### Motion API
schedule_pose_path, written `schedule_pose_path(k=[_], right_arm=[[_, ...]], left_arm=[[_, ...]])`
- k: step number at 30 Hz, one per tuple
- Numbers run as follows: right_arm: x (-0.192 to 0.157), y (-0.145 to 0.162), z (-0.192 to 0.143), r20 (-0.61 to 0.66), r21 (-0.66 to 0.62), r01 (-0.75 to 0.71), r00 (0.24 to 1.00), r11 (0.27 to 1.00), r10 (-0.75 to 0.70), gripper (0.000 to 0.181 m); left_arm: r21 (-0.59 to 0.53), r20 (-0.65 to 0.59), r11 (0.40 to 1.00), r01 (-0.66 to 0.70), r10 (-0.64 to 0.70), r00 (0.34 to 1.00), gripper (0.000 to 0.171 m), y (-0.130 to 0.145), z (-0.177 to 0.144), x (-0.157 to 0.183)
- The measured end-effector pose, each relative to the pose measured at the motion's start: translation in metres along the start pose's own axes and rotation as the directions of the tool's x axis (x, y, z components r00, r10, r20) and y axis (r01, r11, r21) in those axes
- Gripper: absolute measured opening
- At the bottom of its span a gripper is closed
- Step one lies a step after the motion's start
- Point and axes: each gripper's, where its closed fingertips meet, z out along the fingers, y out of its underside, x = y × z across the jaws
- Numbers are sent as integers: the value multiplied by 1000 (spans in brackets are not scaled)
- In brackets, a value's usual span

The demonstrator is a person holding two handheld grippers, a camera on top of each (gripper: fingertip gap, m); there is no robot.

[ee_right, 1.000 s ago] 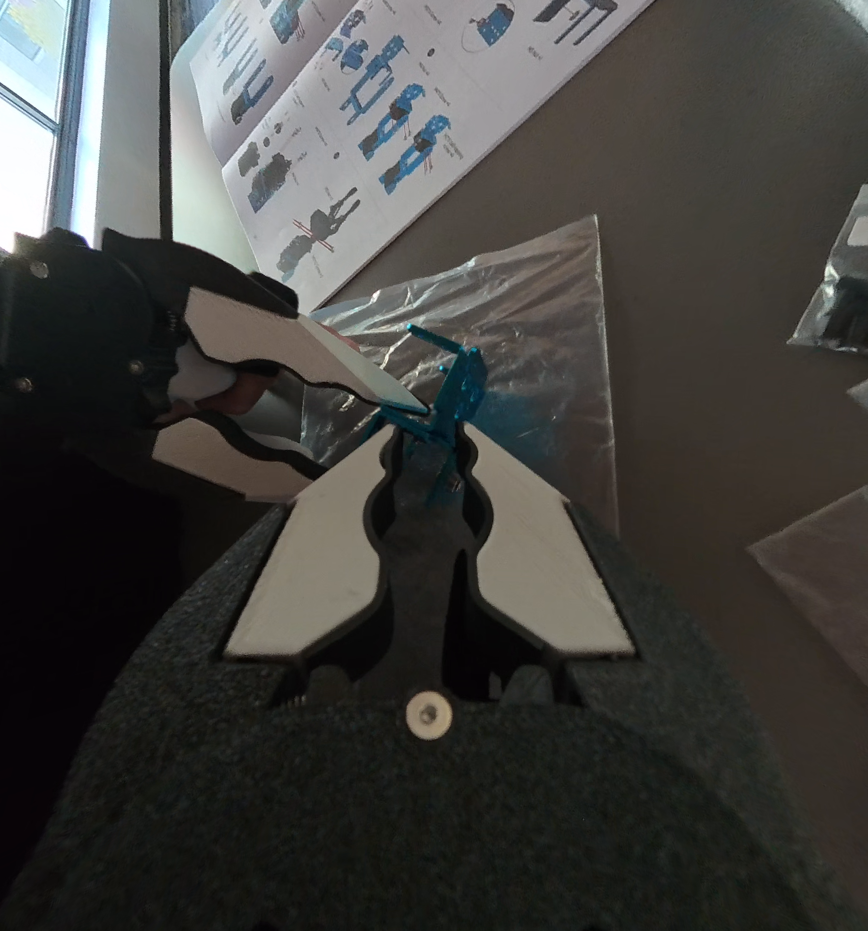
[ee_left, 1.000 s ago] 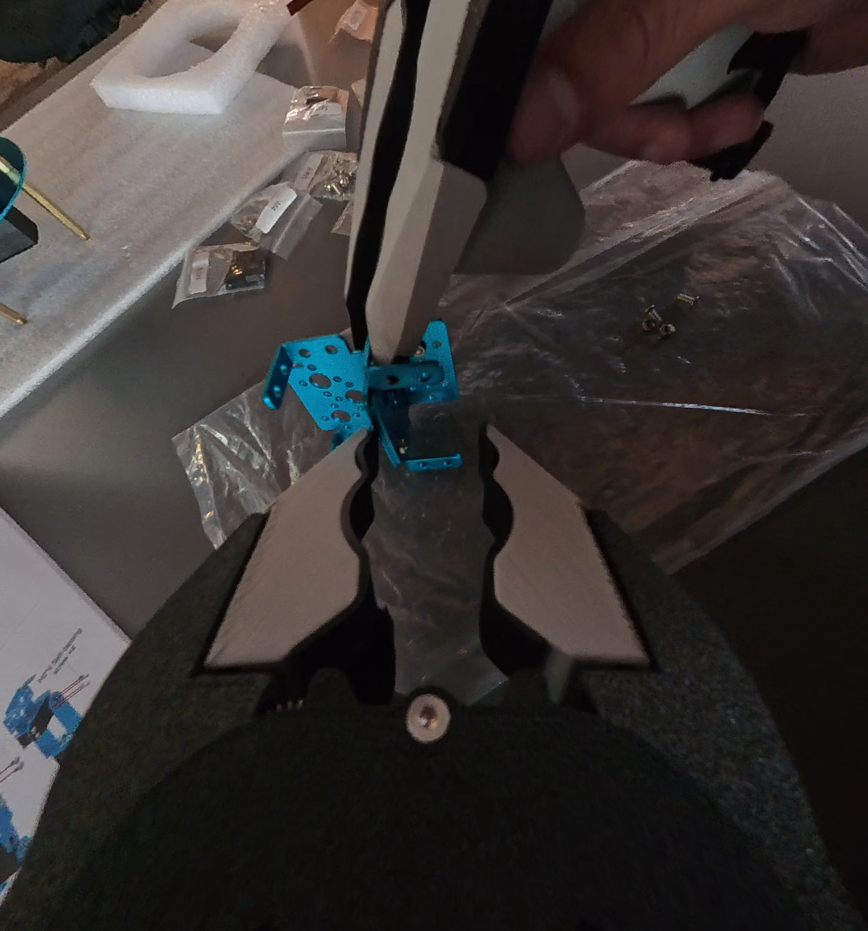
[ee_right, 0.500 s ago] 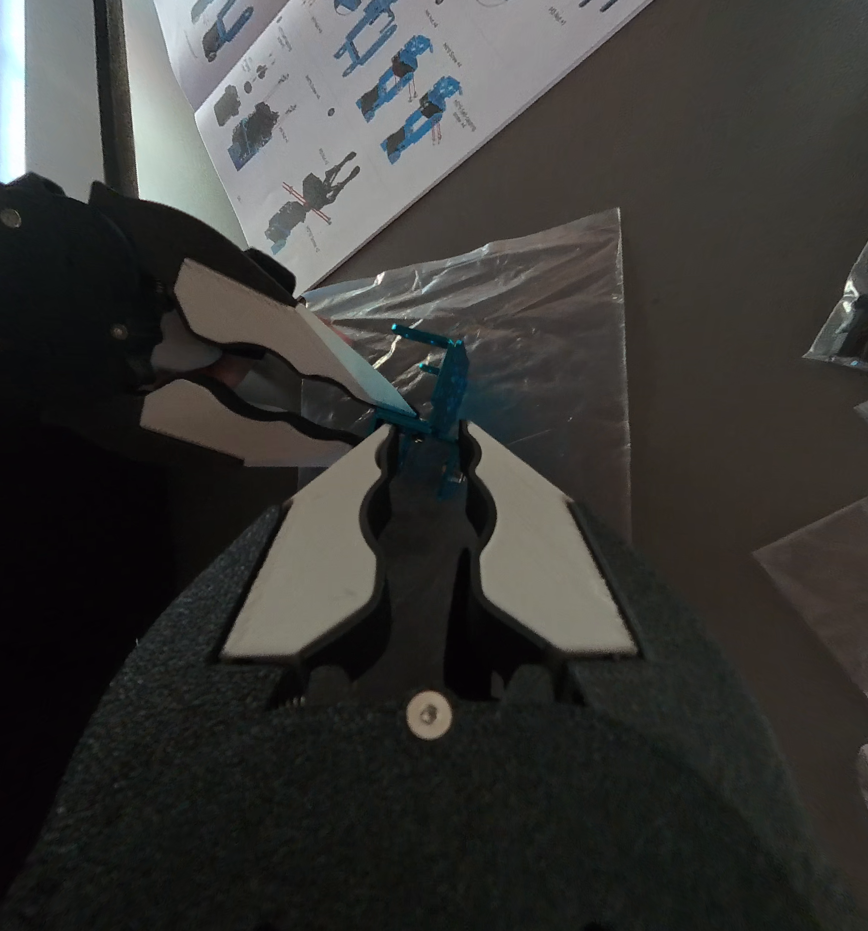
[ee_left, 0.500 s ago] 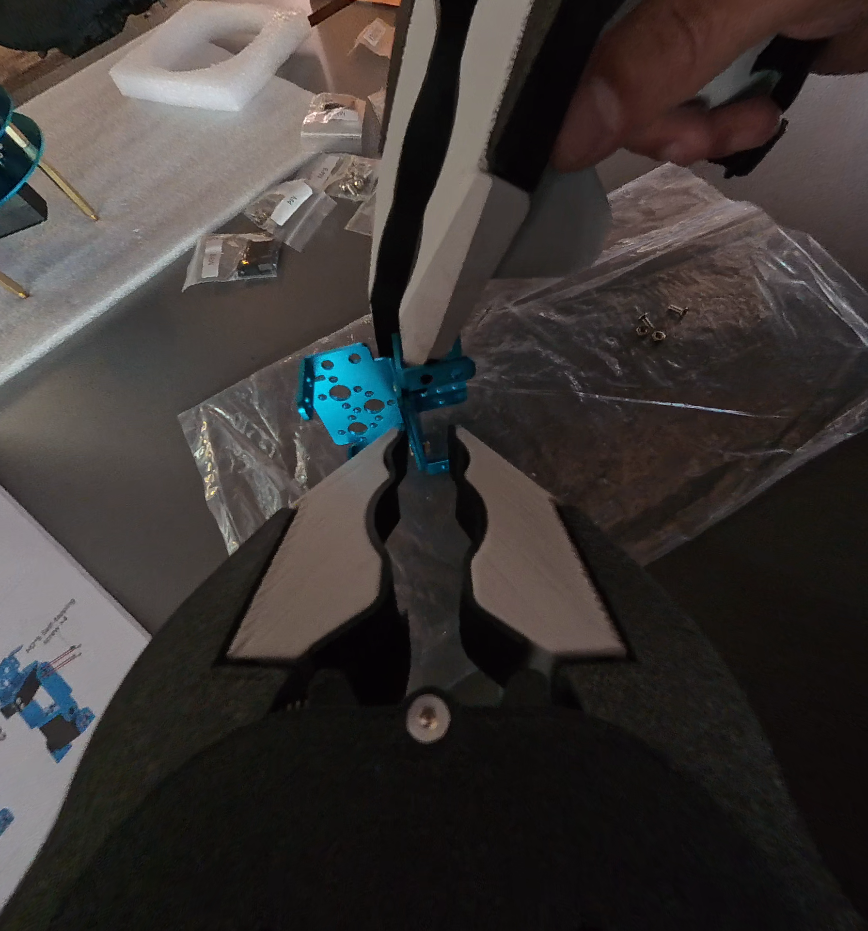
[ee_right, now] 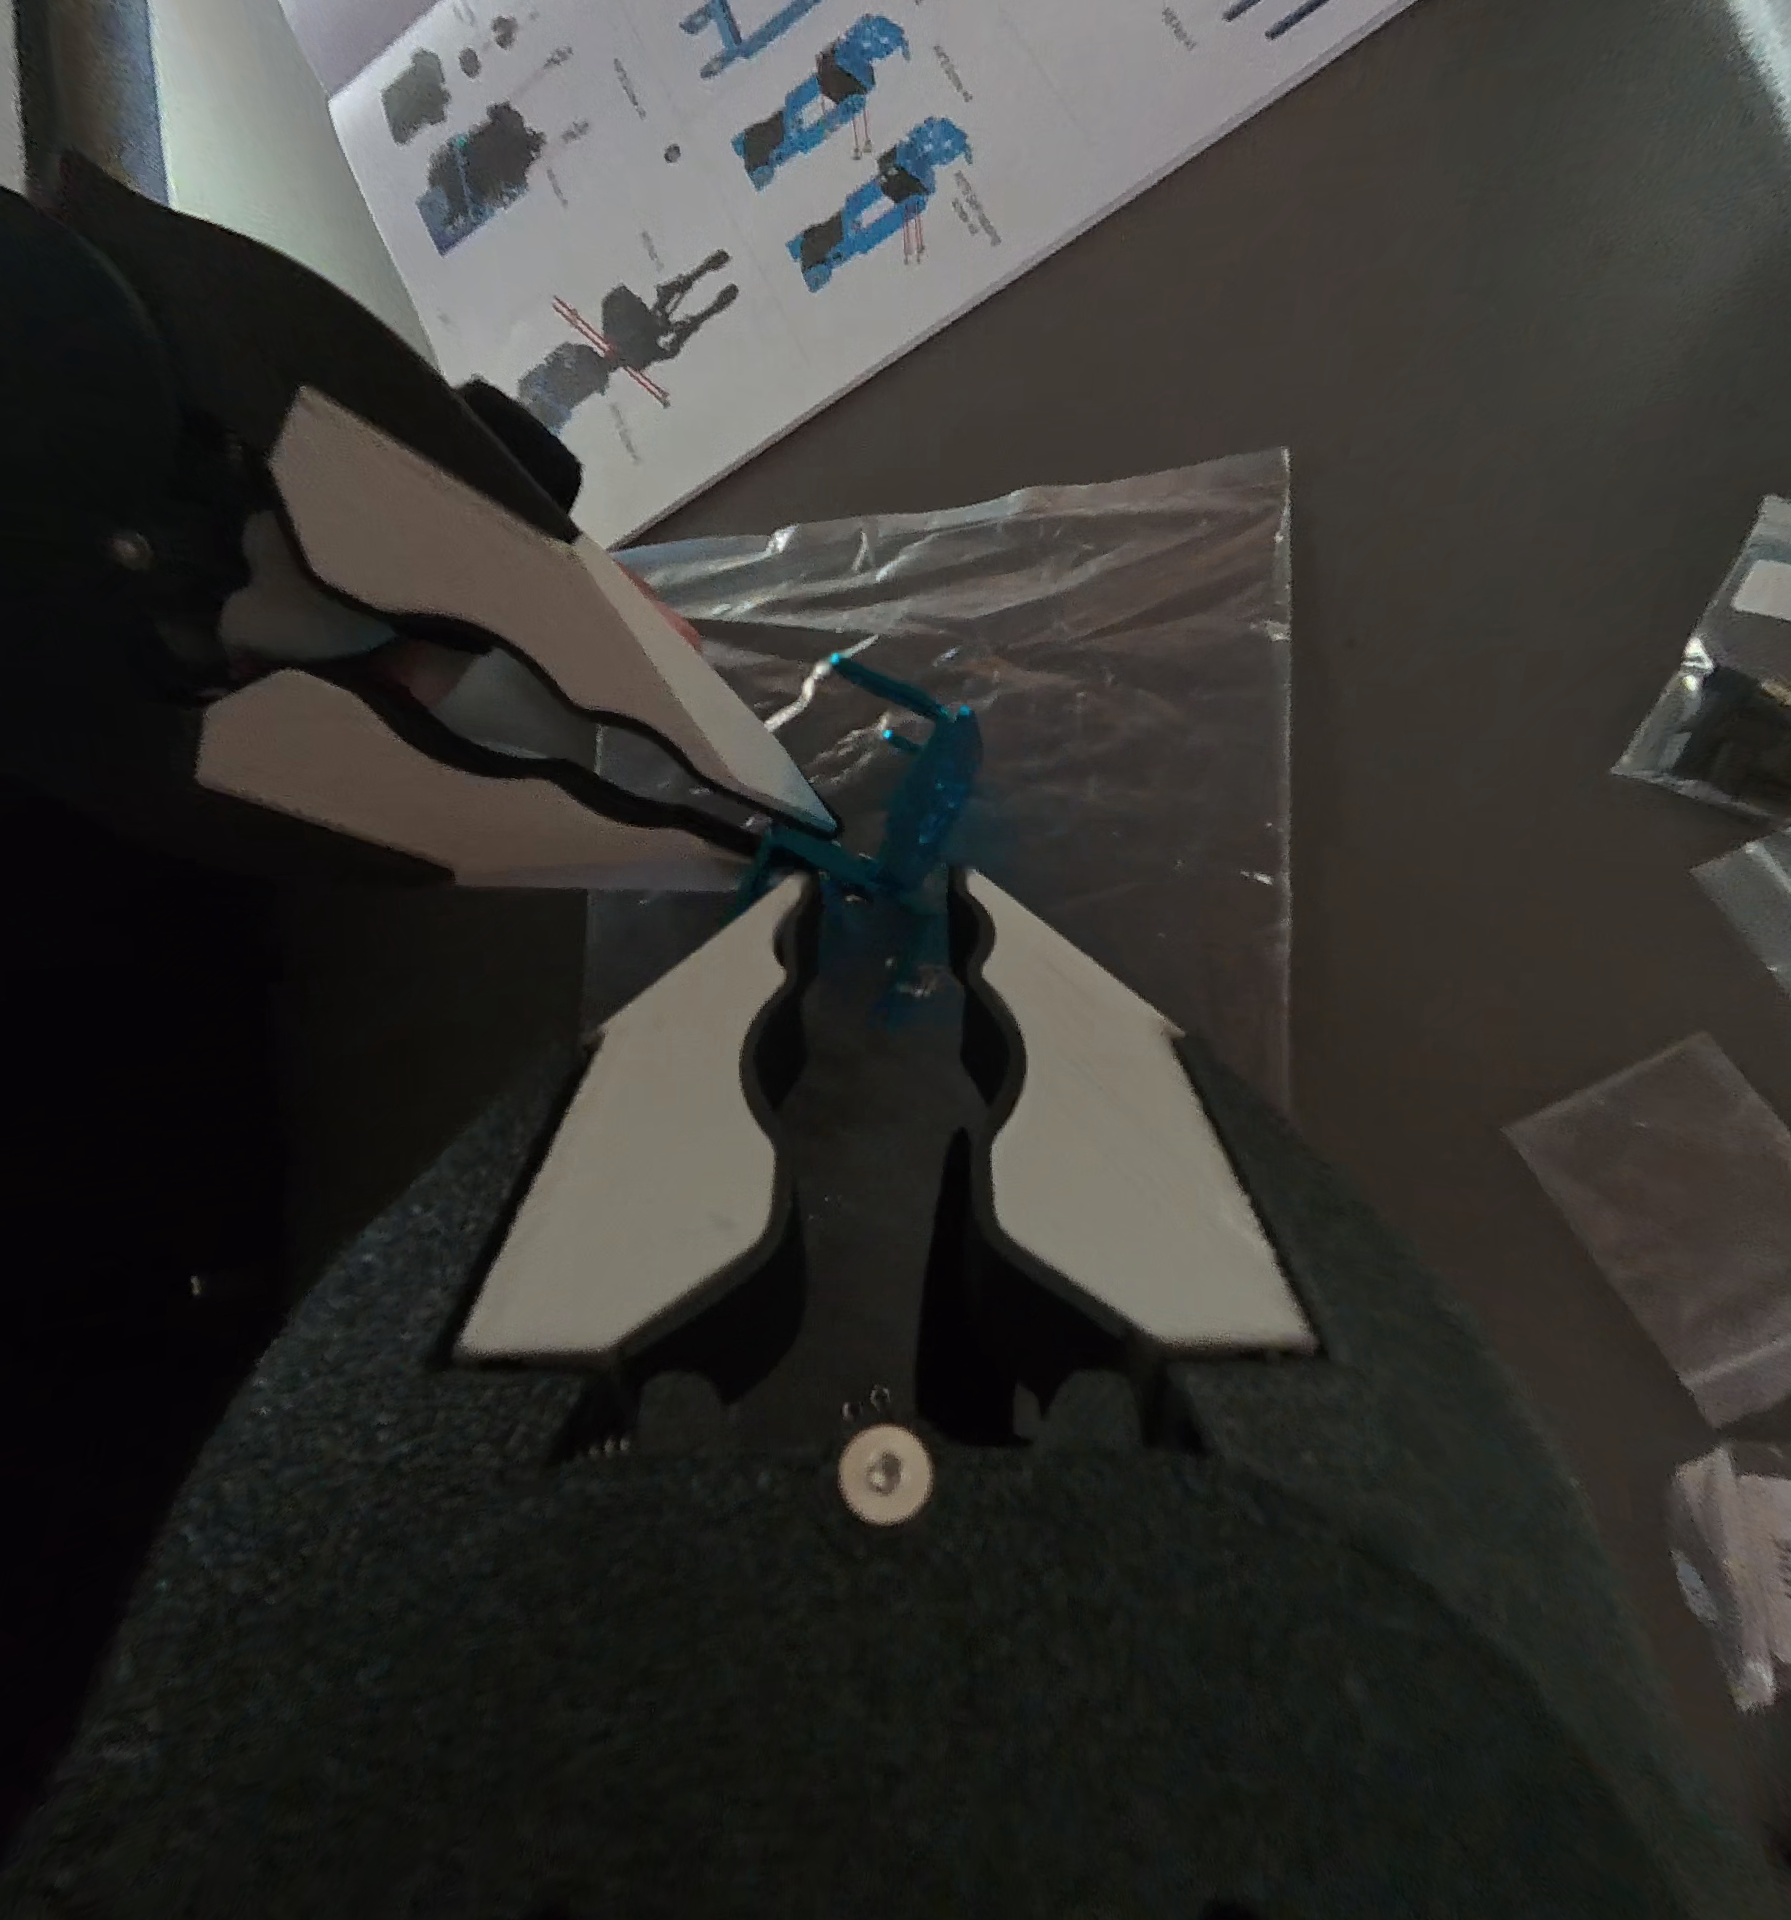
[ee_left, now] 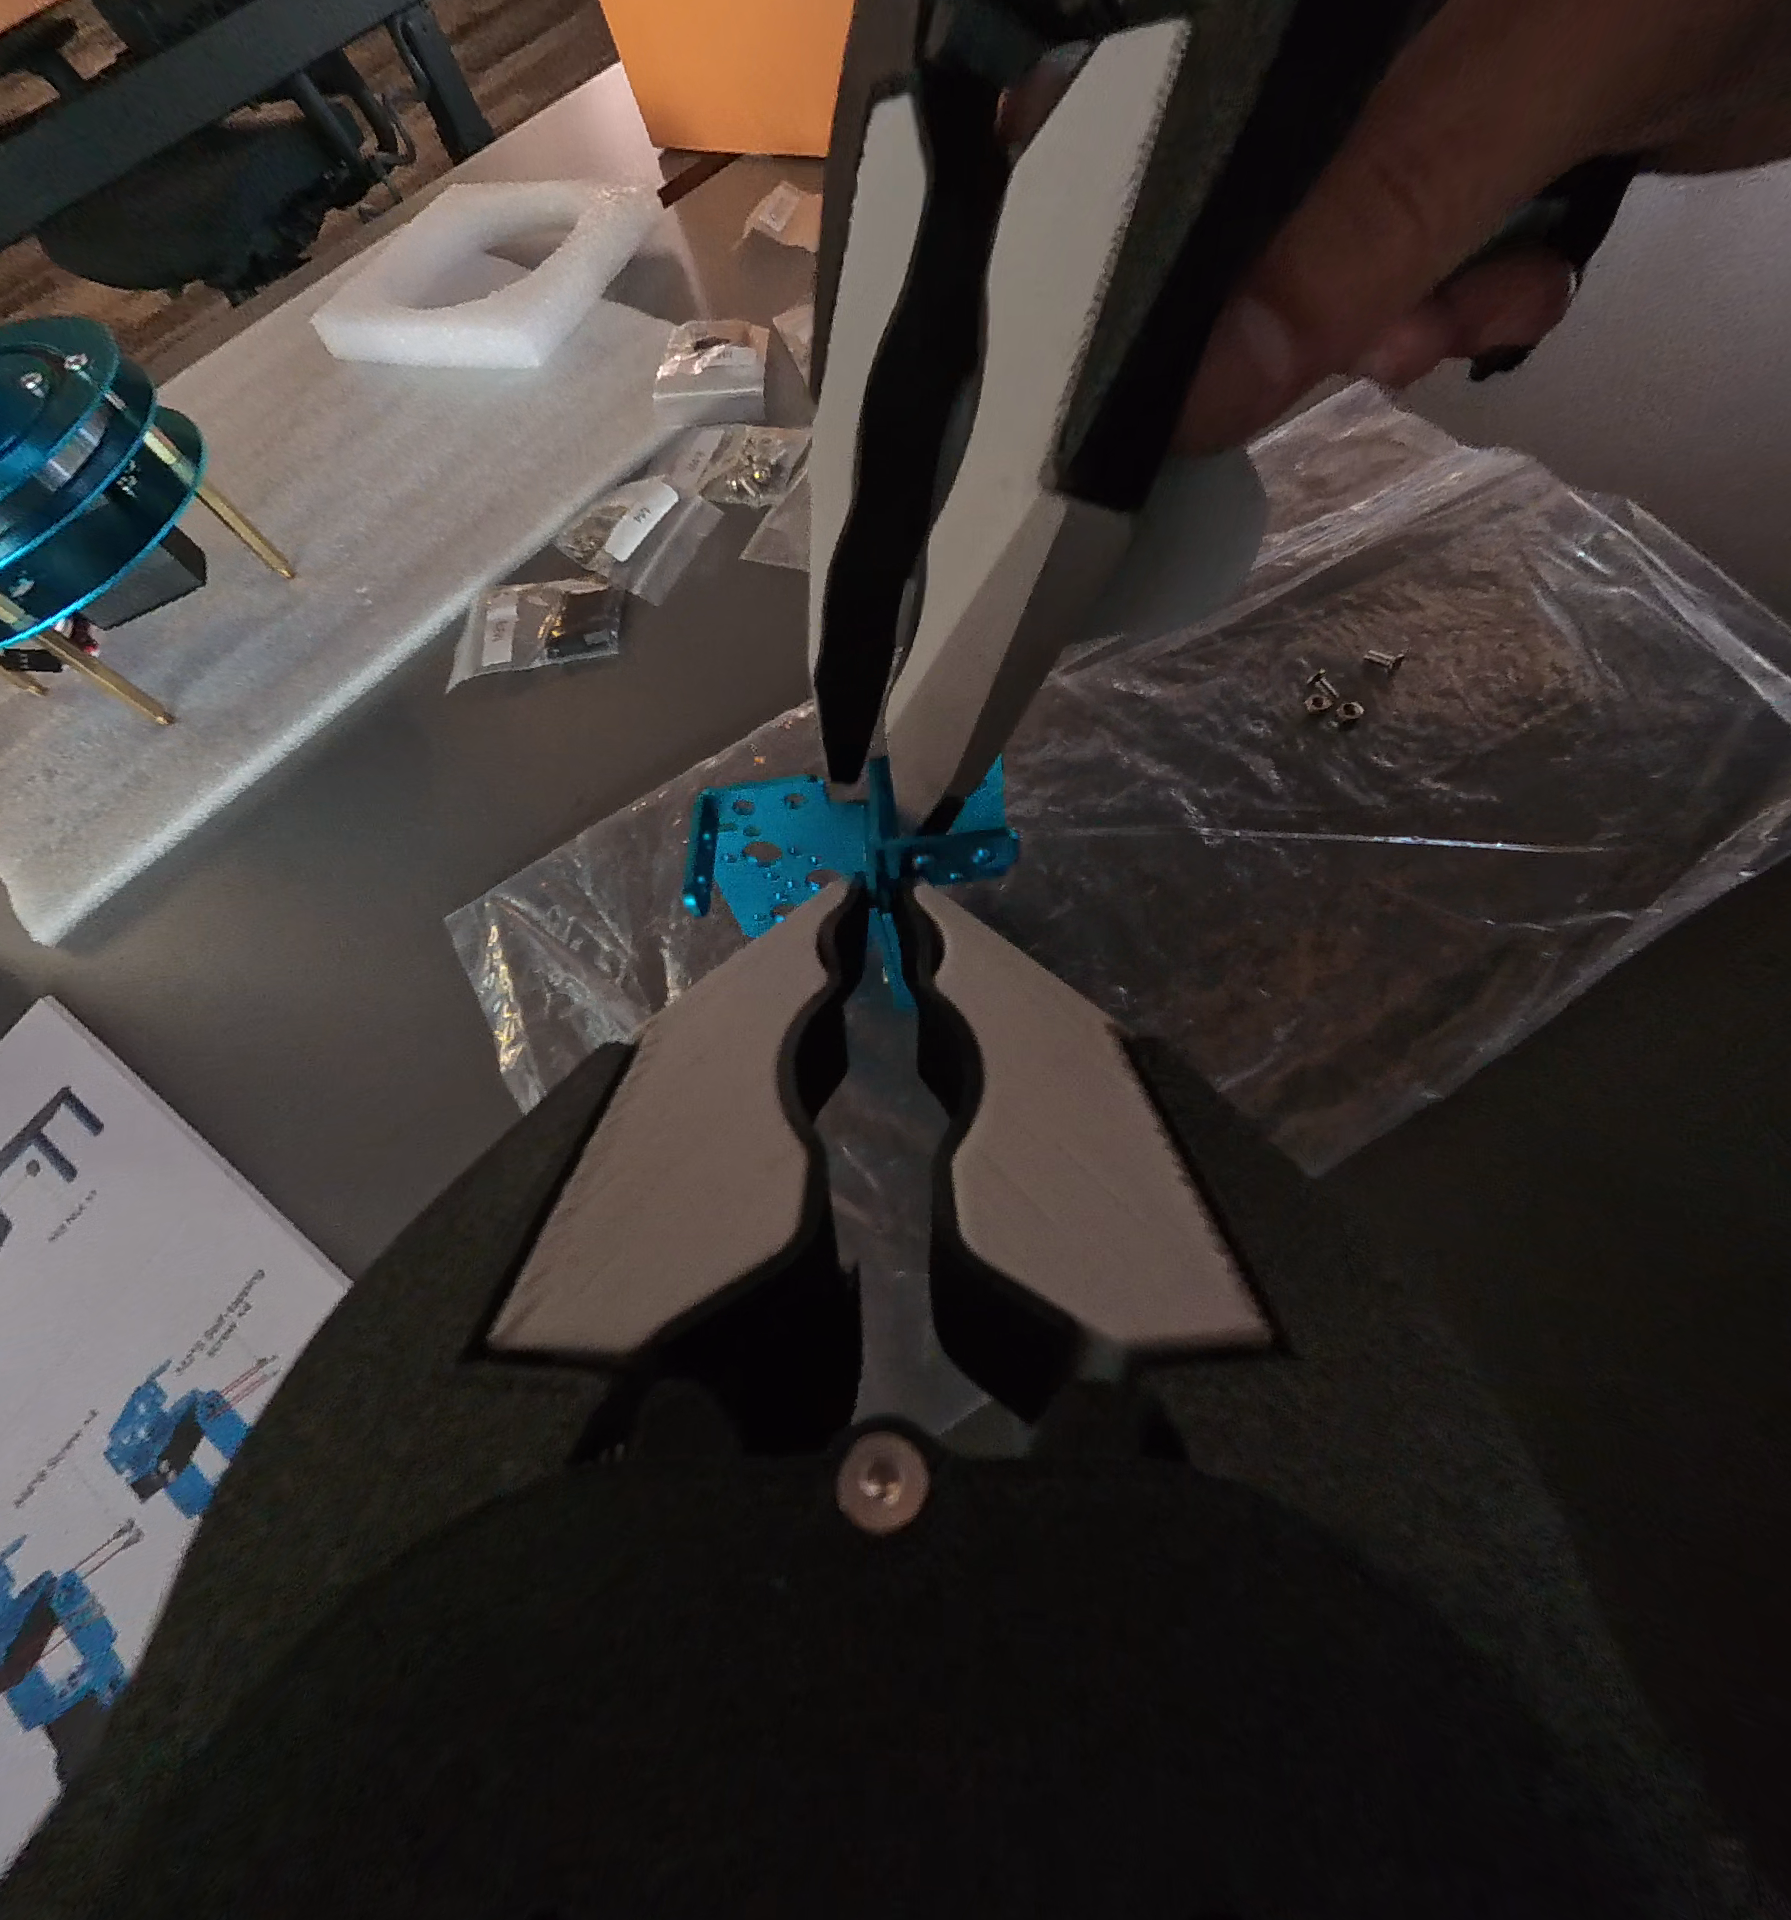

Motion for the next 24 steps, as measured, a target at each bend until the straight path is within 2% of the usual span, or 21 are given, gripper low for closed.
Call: schedule_pose_path(k=[3, 12, 24], right_arm=[[4, 4, -5, -36, 3, -13, 999, 1000, 14, 23], [7, 4, -2, -8, 100, -182, 983, 978, 184, 32], [11, 4, 0, -30, 125, -205, 977, 971, 210, 32]], left_arm=[[3, -10, 1000, 24, -23, 1000, 4, 0, 0, 1], [10, -25, 996, 90, -90, 996, 3, -1, 1, 0], [8, -25, 994, 105, -104, 994, 3, 0, 0, -1]])
